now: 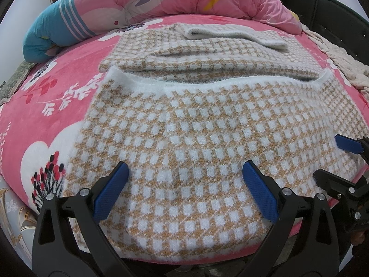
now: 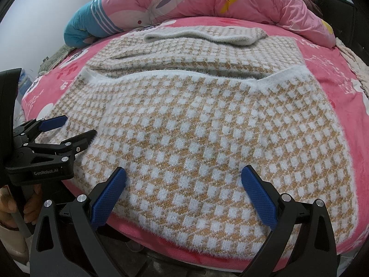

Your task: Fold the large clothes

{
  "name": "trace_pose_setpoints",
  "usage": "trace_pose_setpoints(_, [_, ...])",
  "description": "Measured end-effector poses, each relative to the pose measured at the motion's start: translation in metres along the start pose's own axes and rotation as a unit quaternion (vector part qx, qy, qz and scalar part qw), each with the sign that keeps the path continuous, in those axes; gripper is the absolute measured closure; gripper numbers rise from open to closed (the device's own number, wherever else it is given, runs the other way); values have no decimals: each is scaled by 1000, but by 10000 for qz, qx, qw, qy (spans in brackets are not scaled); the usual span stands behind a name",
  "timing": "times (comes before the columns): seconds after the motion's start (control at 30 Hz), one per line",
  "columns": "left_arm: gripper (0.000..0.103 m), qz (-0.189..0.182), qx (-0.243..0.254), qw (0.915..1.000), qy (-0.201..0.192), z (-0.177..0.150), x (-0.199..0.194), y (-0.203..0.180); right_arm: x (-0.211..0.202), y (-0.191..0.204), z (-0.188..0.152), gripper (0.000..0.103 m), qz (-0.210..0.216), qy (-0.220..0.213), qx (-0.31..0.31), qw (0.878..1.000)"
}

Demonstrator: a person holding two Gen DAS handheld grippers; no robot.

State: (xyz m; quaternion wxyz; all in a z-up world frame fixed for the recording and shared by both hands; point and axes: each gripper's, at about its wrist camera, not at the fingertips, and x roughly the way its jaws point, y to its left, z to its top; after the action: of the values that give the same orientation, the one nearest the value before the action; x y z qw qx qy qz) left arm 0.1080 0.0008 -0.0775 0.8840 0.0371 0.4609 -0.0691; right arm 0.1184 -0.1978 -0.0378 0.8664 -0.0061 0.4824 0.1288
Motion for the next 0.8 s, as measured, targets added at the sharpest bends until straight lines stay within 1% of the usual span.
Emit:
trace_pose_setpoints(0.23, [7, -36, -35, 10000, -35, -1, -2, 2, -4, 1, 4, 6, 10, 54, 5, 10000])
trace_pose_setpoints(0.33, [7, -55, -47, 9999, -73, -2, -3, 2, -11, 4, 13, 6, 64, -143, -62, 9999])
trace_pose_setpoints(0.43, [7, -93, -75, 9998, -167, -5, -8, 1, -13, 8, 21, 6, 22, -298, -174, 9994])
trace_pose_setpoints(0.53, [7, -125, -101, 9990, -414, -6, -16, 9, -7, 9, 27, 6, 62, -304, -184, 9993])
trace_pose_setpoints(0.6, [7, -104, -186, 9974, -687, -6, -26, 20, -4, 10, 30, 6, 77, -305, -207, 9993])
trace_pose_setpoints(0.63, [7, -91, -283, 9959, -850, -6, -32, 30, 0, 10, 31, 8, 81, -301, -223, 9993])
trace_pose_setpoints(0.7, [7, -104, -413, 9939, -1017, -6, -39, 44, 3, 8, 29, 12, 95, -244, -224, 9994])
trace_pose_setpoints(0.73, [8, -116, -486, 9927, -1100, -5, -42, 54, 6, 8, 27, 13, 125, -203, -197, 9995])
trace_pose_setpoints(0.8, [8, -113, -568, 9917, -1148, -4, -43, 69, 10, 6, 26, 13, 199, -210, -156, 9995])
